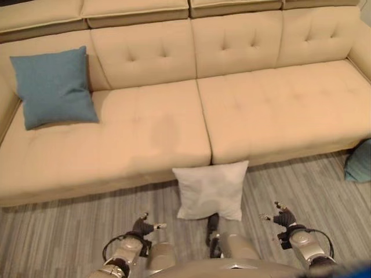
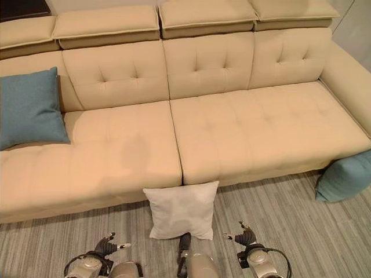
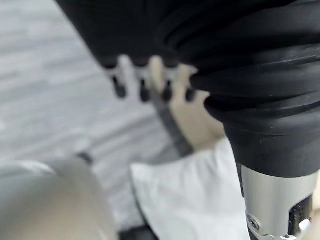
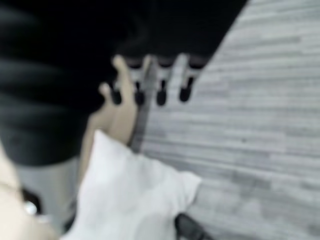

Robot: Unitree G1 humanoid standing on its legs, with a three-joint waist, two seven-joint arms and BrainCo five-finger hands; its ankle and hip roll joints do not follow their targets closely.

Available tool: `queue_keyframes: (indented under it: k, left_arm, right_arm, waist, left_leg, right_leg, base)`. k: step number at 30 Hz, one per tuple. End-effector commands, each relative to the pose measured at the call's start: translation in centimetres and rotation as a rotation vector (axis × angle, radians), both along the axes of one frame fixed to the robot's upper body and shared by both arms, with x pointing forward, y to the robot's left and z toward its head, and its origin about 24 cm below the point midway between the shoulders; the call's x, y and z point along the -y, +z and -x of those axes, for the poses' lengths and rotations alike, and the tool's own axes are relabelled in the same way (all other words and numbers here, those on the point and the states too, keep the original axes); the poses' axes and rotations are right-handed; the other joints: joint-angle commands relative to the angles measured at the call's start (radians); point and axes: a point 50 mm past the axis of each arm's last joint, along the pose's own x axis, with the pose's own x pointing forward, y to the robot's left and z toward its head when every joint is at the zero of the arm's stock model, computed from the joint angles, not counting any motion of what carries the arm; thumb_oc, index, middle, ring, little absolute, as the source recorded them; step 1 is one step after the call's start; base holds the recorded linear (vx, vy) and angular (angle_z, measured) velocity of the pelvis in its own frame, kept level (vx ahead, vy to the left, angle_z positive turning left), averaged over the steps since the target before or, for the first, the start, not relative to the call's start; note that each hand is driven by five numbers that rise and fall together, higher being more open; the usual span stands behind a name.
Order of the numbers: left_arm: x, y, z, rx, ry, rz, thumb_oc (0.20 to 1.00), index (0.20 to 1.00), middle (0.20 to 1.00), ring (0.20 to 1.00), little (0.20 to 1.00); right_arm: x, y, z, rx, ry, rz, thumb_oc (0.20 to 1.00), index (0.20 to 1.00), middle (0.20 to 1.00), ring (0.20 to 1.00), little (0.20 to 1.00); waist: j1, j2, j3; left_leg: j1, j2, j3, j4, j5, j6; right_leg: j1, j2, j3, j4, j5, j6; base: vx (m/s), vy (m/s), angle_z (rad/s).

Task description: Pick up all the scattered cushions and arrange them neatly on the sofa.

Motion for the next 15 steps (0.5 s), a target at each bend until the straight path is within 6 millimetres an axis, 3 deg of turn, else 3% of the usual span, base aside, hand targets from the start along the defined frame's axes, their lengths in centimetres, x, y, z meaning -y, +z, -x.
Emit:
queue_keyframes:
  k: [1, 7, 10, 15]
  left_arm:
    - [-0.5, 0.6, -0.7, 0.044, -0.029, -0.014, 1.0, 1.0, 1.0, 1.0, 1.0]
    - [-1.4, 0.5, 0.0, 0.022, -0.003, -0.036, 1.0, 1.0, 1.0, 1.0, 1.0]
    - [-4.5, 1.4, 0.0, 0.037, 0.067, -0.107, 1.0, 1.0, 1.0, 1.0, 1.0]
    - [-6.2, 2.1, -0.1, 0.065, 0.117, -0.142, 1.0, 1.0, 1.0, 1.0, 1.0]
  right_arm:
    - [0.4, 0.4, -0.1, 0.035, 0.003, 0.017, 1.0, 1.0, 1.0, 1.0, 1.0]
    - [-0.4, 0.9, -1.0, 0.08, 0.026, 0.001, 1.0, 1.0, 1.0, 1.0, 1.0]
    - [-0.9, 2.2, -3.0, 0.167, 0.061, -0.007, 1.0, 1.0, 1.0, 1.0, 1.0]
    - [-1.2, 3.1, -4.3, 0.216, 0.085, -0.009, 1.0, 1.0, 1.0, 1.0, 1.0]
  waist:
    - [-0.007, 0.003, -0.014]
    - [-0.005, -0.002, -0.008]
    - [0.004, -0.004, 0.018]
    - [0.038, 0.001, 0.022]
  left_leg:
    - [-0.027, -0.058, -0.024, 0.019, -0.053, 0.063]
    - [-0.022, -0.088, -0.031, 0.012, -0.057, 0.079]
    - [-0.03, -0.089, -0.023, 0.021, -0.064, 0.105]
    - [-0.047, -0.039, -0.008, 0.037, -0.063, 0.091]
  right_leg:
    - [0.012, -0.097, 0.108, 0.09, -0.068, 0.104]
    - [-0.011, -0.104, 0.137, 0.112, -0.046, 0.118]
    - [-0.072, -0.121, 0.245, 0.164, -0.017, 0.156]
    - [-0.022, -0.203, 0.18, 0.149, -0.016, 0.151]
  base:
    - [0.01, 0.118, -0.2]
    - [-0.01, 0.105, -0.29]
    - [-0.11, 0.042, -0.56]
    - [-0.06, -0.126, -0.33]
